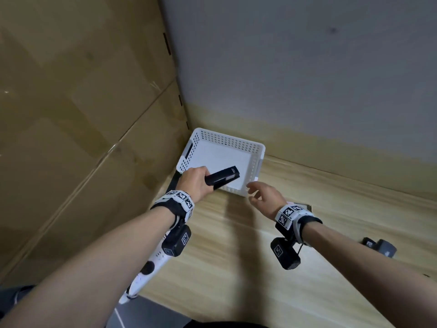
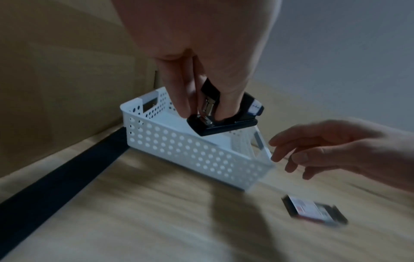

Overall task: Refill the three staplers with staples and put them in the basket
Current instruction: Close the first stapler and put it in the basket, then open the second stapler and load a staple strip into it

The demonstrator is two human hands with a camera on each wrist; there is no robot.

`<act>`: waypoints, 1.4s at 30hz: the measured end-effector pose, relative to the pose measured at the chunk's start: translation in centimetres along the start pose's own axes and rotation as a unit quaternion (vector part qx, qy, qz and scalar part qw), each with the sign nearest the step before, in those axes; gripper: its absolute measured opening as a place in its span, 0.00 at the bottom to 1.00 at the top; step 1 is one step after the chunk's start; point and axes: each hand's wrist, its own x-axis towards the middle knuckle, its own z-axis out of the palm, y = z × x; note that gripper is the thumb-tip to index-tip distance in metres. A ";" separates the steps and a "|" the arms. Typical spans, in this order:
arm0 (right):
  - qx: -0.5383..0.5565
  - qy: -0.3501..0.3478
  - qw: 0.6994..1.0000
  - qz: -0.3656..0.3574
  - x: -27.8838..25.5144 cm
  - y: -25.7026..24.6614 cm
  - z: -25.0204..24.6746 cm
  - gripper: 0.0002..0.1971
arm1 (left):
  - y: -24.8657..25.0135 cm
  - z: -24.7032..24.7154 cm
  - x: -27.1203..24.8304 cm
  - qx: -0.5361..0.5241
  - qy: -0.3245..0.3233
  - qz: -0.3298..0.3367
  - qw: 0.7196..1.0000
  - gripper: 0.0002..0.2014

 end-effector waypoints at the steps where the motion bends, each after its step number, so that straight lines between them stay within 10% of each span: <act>1: 0.001 0.003 1.000 0.001 1.3 -0.7 -0.3 0.19 | -0.4 -0.5 1.2 0.007 0.001 -0.011 1.000 0.05; 20: 0.002 -0.019 0.999 0.041 8.7 1.8 0.4 0.16 | -2.8 2.2 15.0 0.163 -0.218 -0.097 0.957 0.13; 25: 0.001 -0.021 0.999 0.036 8.3 1.9 0.5 0.15 | -3.5 2.5 14.1 0.195 -0.206 -0.121 0.951 0.30; 42: -0.012 0.028 1.000 0.003 1.6 0.8 -0.6 0.15 | 2.8 1.0 6.1 0.222 -0.117 0.004 0.968 0.22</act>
